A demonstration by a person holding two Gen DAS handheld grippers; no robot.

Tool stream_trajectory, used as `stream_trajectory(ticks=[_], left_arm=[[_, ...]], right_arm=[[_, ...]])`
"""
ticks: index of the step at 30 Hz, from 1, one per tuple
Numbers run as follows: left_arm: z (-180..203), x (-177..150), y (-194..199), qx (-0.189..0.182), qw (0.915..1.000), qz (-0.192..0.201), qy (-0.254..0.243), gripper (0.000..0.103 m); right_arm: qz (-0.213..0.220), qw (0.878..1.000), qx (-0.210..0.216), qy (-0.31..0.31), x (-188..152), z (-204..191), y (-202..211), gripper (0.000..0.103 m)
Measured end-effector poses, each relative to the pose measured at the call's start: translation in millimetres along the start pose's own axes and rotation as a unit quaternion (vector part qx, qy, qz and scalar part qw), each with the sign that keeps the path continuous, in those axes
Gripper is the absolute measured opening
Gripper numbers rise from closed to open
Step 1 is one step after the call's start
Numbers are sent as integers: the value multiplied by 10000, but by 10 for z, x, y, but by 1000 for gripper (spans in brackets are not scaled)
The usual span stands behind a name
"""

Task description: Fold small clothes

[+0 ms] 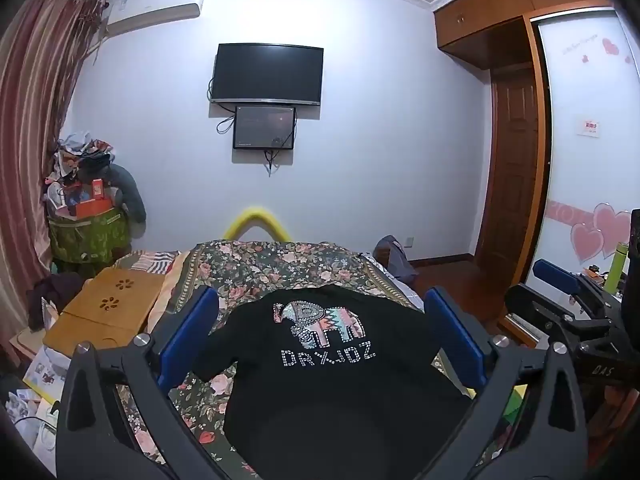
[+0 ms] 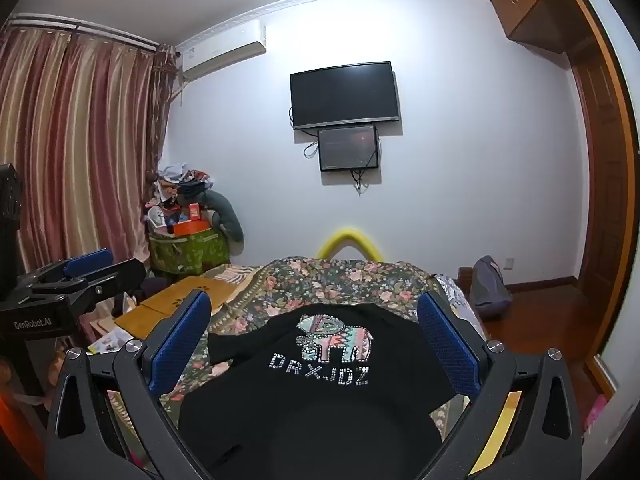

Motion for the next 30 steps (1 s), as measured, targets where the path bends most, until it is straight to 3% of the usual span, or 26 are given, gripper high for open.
stream_trajectory(ticks=[30], left_arm=[[-52,-125,-149,104,9998,-125,-95,103]], right_arm=[[-150,9998,-53,-92,-119,75,-71,102]])
Point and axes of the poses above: each gripper's, at about its wrist camera, not at the fingertips, and y roughly against the way its jaws point, z to its right, x to its top, the point moved 8 cm from there along -y, roughly the way its jaws point, and after that the axes turned 4 degrees about -x, right-handed, at the moved point
